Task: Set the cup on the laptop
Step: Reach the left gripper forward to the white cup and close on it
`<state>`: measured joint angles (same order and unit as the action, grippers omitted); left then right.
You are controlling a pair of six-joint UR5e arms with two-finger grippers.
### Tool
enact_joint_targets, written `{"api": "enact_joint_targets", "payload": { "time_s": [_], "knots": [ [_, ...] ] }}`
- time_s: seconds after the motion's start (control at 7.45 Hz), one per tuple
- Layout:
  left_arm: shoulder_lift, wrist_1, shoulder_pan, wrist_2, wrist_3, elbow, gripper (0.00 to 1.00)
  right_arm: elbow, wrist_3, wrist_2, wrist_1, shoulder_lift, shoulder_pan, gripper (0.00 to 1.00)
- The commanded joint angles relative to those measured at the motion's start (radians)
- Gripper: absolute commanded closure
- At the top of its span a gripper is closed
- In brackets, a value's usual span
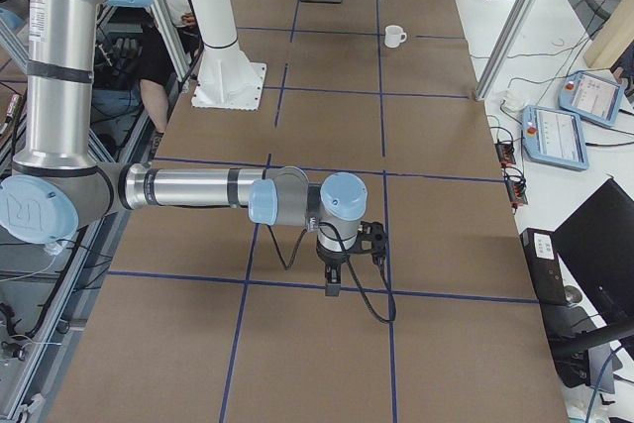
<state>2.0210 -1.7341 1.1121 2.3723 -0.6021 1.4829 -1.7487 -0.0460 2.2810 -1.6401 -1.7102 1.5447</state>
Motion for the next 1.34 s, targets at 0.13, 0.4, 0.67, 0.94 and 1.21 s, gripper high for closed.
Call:
{"api": "enact_joint_targets", "payload": {
  "time_s": [0.13,0.4,0.67,0.94,1.21],
  "knots": [
    [0.248,-0.148,-0.052,-0.082,-0.143,-0.326,0.05,0.0,0.0,0.0,-0.001,0.0,0.0,0.0],
    [0.357,-0.201,-0.058,-0.123,-0.189,-0.482,0.01,0.0,0.0,-0.001,-0.001,0.001,0.0,0.0],
    [0.354,-0.318,-0.123,-0.192,-0.261,-0.559,0.02,0.0,0.0,0.0,0.0,0.001,0.0,0.0],
    [0.349,-0.327,-0.141,-0.197,-0.261,-0.564,0.08,0.0,0.0,0.0,-0.001,0.0,0.0,0.0],
    [0.347,-0.38,-0.158,-0.197,-0.261,-0.605,0.34,0.0,0.0,-0.001,0.0,0.0,0.0,0.0]
  ]
}}
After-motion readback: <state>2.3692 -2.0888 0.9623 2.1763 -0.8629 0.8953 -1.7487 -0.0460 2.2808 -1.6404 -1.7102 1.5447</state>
